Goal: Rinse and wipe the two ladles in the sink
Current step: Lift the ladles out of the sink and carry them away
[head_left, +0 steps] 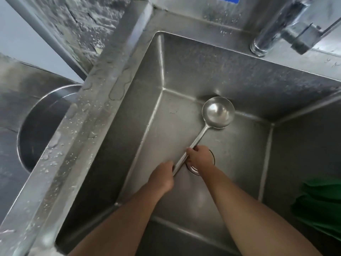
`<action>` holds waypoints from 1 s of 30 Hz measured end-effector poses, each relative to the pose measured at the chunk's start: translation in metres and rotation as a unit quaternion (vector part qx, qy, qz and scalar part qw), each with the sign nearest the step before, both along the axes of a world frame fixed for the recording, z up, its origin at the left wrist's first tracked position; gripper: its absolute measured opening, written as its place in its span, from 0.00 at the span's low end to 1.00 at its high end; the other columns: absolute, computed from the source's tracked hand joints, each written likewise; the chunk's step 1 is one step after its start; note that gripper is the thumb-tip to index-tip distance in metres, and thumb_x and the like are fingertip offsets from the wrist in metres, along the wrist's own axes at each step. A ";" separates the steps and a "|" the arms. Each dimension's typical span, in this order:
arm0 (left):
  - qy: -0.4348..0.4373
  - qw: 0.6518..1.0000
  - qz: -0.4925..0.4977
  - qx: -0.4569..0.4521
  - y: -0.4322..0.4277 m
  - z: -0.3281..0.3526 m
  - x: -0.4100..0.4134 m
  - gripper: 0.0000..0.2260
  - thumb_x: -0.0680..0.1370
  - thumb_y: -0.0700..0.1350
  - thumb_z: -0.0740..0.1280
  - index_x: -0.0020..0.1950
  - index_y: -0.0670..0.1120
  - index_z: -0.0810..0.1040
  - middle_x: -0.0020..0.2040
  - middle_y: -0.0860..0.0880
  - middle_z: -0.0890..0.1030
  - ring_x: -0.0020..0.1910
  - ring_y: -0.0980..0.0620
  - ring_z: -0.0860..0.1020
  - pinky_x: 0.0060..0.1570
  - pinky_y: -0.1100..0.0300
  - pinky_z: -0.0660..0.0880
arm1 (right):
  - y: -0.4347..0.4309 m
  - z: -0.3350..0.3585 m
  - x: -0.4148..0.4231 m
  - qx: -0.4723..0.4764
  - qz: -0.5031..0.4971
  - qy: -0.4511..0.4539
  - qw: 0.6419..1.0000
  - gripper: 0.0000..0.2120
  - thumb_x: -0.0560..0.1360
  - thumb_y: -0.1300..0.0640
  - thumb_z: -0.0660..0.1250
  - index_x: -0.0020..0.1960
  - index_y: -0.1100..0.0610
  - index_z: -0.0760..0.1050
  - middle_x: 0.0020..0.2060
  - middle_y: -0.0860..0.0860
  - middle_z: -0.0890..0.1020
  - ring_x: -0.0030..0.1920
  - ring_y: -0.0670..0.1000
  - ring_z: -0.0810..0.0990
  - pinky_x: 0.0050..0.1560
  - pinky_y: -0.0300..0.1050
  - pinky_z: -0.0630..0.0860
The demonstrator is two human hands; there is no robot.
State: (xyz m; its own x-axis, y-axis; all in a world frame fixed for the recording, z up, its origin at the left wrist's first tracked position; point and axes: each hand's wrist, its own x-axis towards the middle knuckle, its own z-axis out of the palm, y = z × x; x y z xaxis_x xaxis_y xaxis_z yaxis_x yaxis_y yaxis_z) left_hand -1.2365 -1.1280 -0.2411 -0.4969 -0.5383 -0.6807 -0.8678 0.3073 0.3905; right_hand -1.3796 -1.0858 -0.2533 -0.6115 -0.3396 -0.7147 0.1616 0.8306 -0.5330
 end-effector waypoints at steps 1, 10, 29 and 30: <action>-0.003 1.000 -0.005 0.008 -0.001 0.011 0.000 0.11 0.75 0.42 0.66 0.57 0.45 0.76 0.57 0.43 0.80 0.58 0.41 0.77 0.56 0.54 0.74 | 0.003 0.004 0.000 -0.010 -0.010 -0.012 1.000 0.11 0.74 0.56 0.68 0.39 0.63 0.78 0.33 0.59 0.82 0.30 0.55 0.83 0.31 0.42 0.81; 0.003 0.999 -0.049 0.005 -0.016 0.159 -0.007 0.13 0.72 0.42 0.72 0.55 0.43 0.80 0.53 0.42 0.82 0.53 0.42 0.80 0.45 0.59 0.71 | 0.018 0.133 0.002 -0.092 -0.148 -0.044 0.984 0.11 0.75 0.63 0.70 0.34 0.62 0.76 0.29 0.56 0.77 0.23 0.47 0.78 0.23 0.37 0.78; 0.104 0.947 0.301 0.024 0.126 0.352 0.246 0.07 0.77 0.37 0.67 0.53 0.46 0.80 0.51 0.42 0.83 0.43 0.45 0.84 0.38 0.53 0.84 | 0.058 0.313 0.243 -0.230 0.253 -0.122 0.932 0.09 0.75 0.63 0.69 0.36 0.61 0.76 0.30 0.55 0.80 0.26 0.49 0.79 0.26 0.41 0.77; 0.117 0.934 0.337 0.027 0.140 0.357 0.269 0.06 0.76 0.37 0.67 0.50 0.46 0.79 0.49 0.42 0.82 0.46 0.42 0.84 0.41 0.49 0.84 | 0.061 0.318 0.270 -0.229 0.296 -0.124 0.919 0.08 0.74 0.61 0.70 0.36 0.60 0.76 0.31 0.56 0.81 0.27 0.50 0.81 0.28 0.43 0.79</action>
